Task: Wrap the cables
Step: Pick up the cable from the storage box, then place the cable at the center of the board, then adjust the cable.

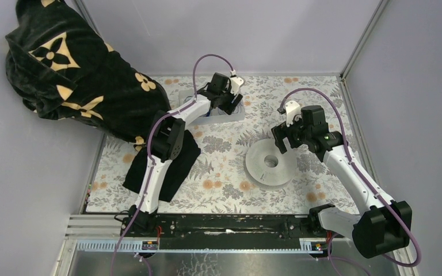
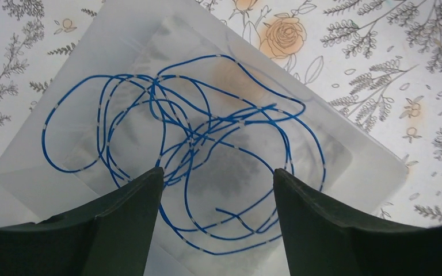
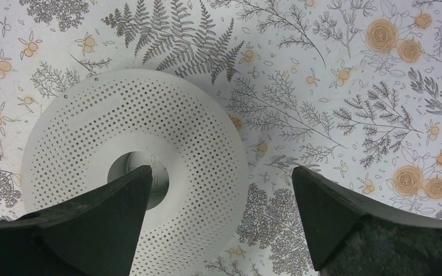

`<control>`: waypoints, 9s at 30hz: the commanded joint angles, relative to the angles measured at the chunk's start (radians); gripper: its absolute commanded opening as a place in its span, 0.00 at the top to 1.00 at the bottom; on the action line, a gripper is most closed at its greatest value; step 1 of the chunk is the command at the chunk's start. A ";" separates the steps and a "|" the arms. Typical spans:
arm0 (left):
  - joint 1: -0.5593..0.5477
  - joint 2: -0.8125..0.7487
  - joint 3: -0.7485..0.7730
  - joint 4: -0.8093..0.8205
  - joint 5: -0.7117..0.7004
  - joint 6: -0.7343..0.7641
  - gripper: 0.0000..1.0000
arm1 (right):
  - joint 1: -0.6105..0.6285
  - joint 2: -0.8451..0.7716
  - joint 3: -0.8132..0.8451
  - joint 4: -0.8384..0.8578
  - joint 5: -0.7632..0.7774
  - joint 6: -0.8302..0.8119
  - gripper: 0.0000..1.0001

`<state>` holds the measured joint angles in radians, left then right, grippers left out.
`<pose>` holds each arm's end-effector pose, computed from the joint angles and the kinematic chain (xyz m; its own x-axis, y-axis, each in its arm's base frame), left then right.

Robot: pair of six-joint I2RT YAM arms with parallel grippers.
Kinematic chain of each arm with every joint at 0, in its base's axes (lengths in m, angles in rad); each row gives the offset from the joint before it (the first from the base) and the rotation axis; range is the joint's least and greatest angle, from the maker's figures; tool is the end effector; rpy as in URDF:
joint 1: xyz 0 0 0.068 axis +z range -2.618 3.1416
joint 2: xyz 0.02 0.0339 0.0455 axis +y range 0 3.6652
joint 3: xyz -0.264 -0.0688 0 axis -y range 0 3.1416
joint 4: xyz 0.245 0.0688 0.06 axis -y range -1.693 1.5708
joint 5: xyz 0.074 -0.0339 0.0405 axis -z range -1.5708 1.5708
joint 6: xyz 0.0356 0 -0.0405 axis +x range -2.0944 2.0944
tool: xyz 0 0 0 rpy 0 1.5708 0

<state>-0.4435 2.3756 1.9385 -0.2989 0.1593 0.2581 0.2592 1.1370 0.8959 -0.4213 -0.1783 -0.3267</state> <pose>0.4840 -0.2362 0.1739 -0.4511 0.4933 -0.7438 0.6671 0.7400 0.0862 0.2374 0.0695 0.2858 -0.4387 -0.4431 -0.7818 -0.5577 0.8164 -0.1497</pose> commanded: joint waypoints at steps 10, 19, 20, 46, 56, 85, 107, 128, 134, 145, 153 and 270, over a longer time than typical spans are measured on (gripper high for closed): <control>-0.004 0.027 0.059 -0.020 -0.022 0.020 0.74 | -0.006 0.014 0.001 0.019 -0.011 -0.009 0.01; -0.005 -0.191 0.055 -0.057 -0.001 0.013 0.92 | -0.006 0.005 0.009 0.042 -0.014 -0.014 0.01; -0.004 -0.226 0.048 -0.057 0.000 0.014 0.92 | -0.006 0.007 0.017 0.038 -0.014 -0.023 0.01; -0.025 -1.082 -0.653 -0.217 0.372 0.159 0.90 | -0.002 0.091 0.368 -0.143 -0.337 -0.115 0.01; -0.103 -0.964 -0.925 -0.172 0.383 0.293 0.62 | 0.043 0.175 0.265 -0.066 -0.405 -0.050 0.01; -0.188 -0.824 -1.063 0.054 0.454 0.208 0.57 | 0.046 0.218 0.153 -0.004 -0.346 -0.060 0.01; -0.161 -0.892 -0.823 -0.270 0.497 0.316 1.00 | 0.046 0.241 0.158 0.080 -0.553 0.059 0.01; 0.018 -1.036 -0.462 -0.101 0.814 -0.125 1.00 | 0.150 0.327 0.321 0.206 -0.859 0.160 0.02; 0.054 -1.037 -0.385 -0.054 0.848 -0.247 1.00 | 0.150 0.351 0.261 0.213 -0.806 0.111 0.02; 0.105 -1.061 -0.440 0.173 0.918 -0.516 1.00 | 0.188 0.431 0.268 0.400 -0.845 0.281 0.21; 0.226 -1.095 -0.485 0.243 0.930 -0.585 1.00 | 0.196 0.463 0.395 0.311 -0.743 0.285 0.88; 0.130 -0.943 -0.651 -0.488 0.077 0.535 1.00 | -0.024 0.378 1.042 -0.166 0.202 0.104 1.00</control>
<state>-0.4282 1.4742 1.2583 -0.5766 0.3565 0.5648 0.2623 1.5608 1.9369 -0.6994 -0.0814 -0.1562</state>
